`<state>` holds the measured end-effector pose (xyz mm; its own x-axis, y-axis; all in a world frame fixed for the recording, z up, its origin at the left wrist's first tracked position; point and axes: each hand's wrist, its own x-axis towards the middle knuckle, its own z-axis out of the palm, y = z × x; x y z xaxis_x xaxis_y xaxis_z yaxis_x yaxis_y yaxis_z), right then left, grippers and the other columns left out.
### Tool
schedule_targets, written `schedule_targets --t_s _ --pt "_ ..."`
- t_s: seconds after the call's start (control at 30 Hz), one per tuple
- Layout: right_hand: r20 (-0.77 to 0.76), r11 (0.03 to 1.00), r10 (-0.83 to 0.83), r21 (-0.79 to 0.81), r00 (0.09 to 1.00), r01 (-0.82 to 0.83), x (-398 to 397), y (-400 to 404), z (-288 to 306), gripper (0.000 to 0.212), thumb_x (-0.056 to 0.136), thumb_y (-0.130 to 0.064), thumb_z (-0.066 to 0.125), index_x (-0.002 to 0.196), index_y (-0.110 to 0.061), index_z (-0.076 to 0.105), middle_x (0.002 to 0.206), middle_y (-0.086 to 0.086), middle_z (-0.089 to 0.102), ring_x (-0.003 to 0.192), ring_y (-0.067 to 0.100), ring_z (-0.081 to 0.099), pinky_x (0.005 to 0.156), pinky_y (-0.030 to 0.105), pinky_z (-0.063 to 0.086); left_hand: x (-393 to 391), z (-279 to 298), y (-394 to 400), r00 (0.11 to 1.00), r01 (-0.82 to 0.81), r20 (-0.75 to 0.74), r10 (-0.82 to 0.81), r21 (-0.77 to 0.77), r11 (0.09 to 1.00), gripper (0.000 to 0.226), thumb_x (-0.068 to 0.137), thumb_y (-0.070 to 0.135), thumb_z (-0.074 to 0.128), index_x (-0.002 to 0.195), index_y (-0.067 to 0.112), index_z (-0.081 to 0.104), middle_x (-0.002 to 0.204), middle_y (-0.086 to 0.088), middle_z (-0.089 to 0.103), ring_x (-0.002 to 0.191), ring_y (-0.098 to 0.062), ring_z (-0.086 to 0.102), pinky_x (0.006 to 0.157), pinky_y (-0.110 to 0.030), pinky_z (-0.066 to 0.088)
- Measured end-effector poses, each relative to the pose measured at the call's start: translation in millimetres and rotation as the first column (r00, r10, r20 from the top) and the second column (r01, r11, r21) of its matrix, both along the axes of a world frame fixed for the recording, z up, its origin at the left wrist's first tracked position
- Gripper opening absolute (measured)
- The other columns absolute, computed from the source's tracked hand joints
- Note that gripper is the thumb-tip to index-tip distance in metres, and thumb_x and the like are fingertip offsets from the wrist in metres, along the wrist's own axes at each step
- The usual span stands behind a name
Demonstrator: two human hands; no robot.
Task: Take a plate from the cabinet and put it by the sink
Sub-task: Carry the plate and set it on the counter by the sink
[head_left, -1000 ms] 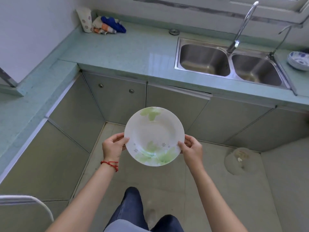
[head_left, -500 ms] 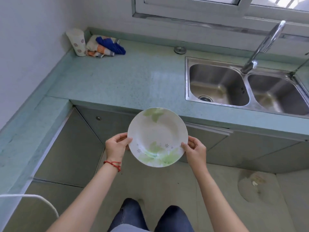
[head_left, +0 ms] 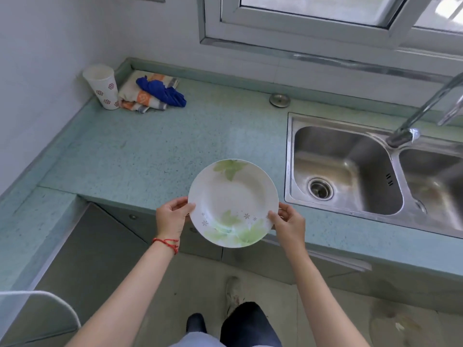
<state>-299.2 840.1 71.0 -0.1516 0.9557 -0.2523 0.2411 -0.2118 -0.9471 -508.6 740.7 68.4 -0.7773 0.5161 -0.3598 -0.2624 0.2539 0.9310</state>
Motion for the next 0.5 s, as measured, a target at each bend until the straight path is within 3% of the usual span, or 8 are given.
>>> schedule_targets --t_s 0.1,0.27,0.5 --pt "0.003 0.999 0.035 -0.009 0.999 -0.035 -9.6 34.0 -1.3 0.025 0.084 0.001 0.059 0.108 -0.003 0.058 0.081 0.005 0.065 0.074 0.02 0.064 0.057 0.019 0.057 -9.9 -1.4 30.5 1.0 -0.022 -0.015 0.022 -0.023 0.999 0.025 0.074 0.0 0.067 0.099 -0.002 0.066 0.088 -0.011 0.066 0.082 -0.03 0.062 0.073 -0.038 0.056" --pt "0.025 0.997 0.063 -0.043 0.998 -0.062 -27.9 76.0 -7.3 0.024 0.084 0.001 0.059 0.107 -0.005 0.058 0.08 0.0 0.065 0.075 0.019 0.064 0.059 0.022 0.057 -22.3 -3.7 66.0 0.999 -0.049 -0.022 0.048 -0.031 0.998 0.025 0.075 -0.002 0.066 0.099 -0.006 0.064 0.083 -0.008 0.065 0.07 -0.023 0.061 0.053 -0.017 0.055" --pt "0.055 0.995 0.058 -0.088 0.997 -0.053 -59.0 104.9 -22.8 0.024 0.083 0.001 0.058 0.107 -0.004 0.059 0.081 0.004 0.066 0.076 0.022 0.065 0.055 0.017 0.055 -54.0 -14.4 95.7 1.0 -0.027 -0.002 0.027 -0.069 0.997 0.023 0.075 -0.003 0.065 0.098 -0.004 0.064 0.077 0.001 0.064 0.068 -0.017 0.061 0.05 -0.014 0.054"
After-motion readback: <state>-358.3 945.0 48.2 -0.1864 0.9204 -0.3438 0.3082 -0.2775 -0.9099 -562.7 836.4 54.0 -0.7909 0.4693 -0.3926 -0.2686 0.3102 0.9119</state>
